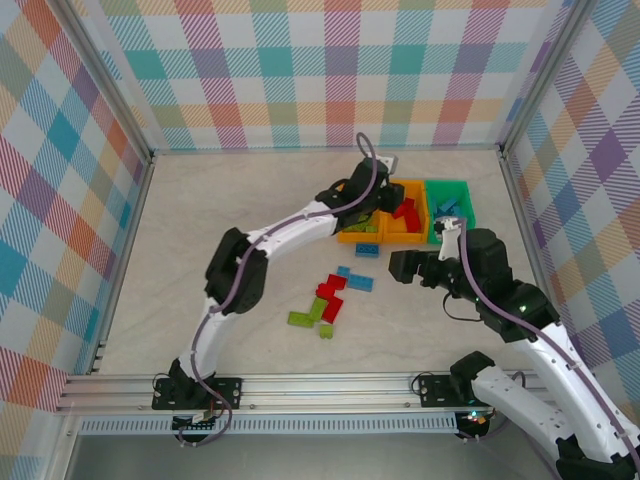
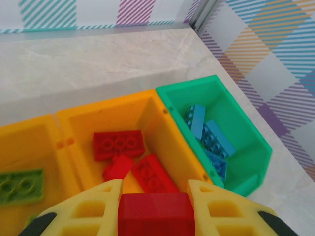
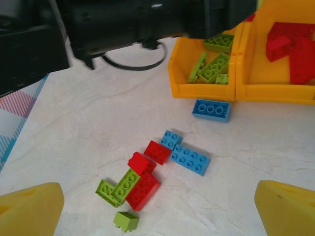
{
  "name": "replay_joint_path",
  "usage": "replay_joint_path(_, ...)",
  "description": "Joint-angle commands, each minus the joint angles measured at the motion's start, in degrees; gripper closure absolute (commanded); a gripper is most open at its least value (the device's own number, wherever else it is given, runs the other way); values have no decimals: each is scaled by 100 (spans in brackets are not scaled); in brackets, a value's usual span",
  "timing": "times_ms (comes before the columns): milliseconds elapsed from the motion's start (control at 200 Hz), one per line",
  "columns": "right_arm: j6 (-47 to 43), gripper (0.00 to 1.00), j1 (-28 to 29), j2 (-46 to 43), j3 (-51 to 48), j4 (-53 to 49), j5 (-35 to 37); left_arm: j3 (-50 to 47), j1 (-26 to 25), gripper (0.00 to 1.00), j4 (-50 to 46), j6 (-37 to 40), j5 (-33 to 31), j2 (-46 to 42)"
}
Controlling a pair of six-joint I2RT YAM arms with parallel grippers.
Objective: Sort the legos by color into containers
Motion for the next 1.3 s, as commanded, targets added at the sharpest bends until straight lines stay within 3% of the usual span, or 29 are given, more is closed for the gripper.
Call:
replay_joint_path(0,109,0,-20,-86,-58,-216,152,961,-85,69,-214,94,12,497)
replay_joint_path(135,153,0,-20,-172,-165,-231,198,1522,-99,54,-408,82,82,703)
replay_joint_path(275,306,0,-20,-67,-194,-266,382,1178,-131,51,-469,131,162,108)
replay_joint_path(565,497,0,-12,582,-300,71,65,-2767,-157,48,544,734,168,-3243)
replay_joint_path(695,594,0,70,1637,-53,131,26,-4184,-239,45,-39,1919,570,-4947)
replay_joint_path(810,606,0,238,2724,261,301,339,-5107,-404,40,-993,2886,531,-6297)
replay_joint_path(990,578,0,340,4195,745,846,786,-5773,-438,37,-2507,3344,153,-7990)
replay_joint_path(1135,584,0,357,5186,1091,1416,1236,-6227,-437,35,-3020,3869,-92,-9031)
replay_joint_path(1195,582,0,358,5586,1228,1588,1480,-6462,-437,28,-3035,4145,-21,-9362)
replay_joint_path(1295,602,0,358,6101,1429,1813,1707,-6808,-437,8,-2977,4676,472,-9726)
